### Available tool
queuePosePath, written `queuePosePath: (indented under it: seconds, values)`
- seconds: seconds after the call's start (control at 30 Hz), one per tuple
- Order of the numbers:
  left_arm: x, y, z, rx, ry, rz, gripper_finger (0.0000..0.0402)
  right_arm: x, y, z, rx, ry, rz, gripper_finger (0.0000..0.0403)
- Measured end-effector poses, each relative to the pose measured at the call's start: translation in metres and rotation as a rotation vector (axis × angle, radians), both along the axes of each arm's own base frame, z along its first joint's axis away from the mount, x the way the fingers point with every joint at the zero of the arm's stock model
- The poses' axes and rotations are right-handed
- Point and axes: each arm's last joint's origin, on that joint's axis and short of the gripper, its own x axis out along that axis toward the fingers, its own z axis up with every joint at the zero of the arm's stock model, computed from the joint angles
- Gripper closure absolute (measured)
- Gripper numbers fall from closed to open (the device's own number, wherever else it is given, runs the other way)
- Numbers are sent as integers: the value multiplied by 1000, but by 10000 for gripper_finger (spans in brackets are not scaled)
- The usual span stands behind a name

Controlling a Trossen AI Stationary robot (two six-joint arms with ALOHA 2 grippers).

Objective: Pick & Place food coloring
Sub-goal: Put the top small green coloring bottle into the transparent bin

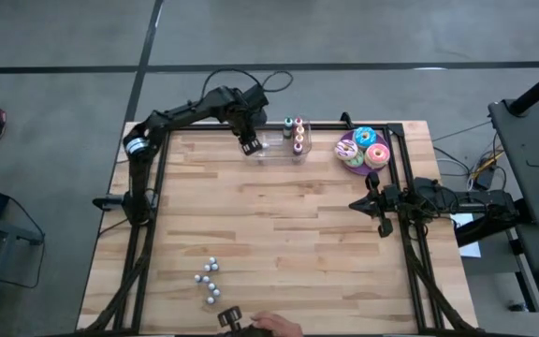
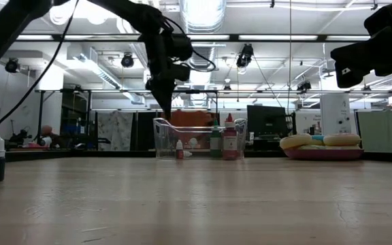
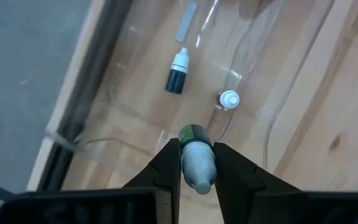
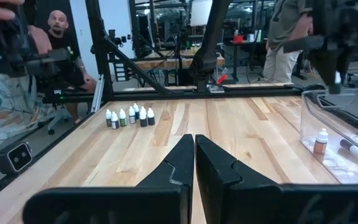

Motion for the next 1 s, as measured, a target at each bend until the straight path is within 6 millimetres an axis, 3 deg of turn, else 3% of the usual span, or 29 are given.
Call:
queuePosePath:
  seconds: [0.43,1.0]
  values:
    - [27,10,-42,-48,77,-25,351,0,0,0,0,0,0,394]
    - [32,10,-66,-94,142,-56,351,0,0,0,0,0,0,394]
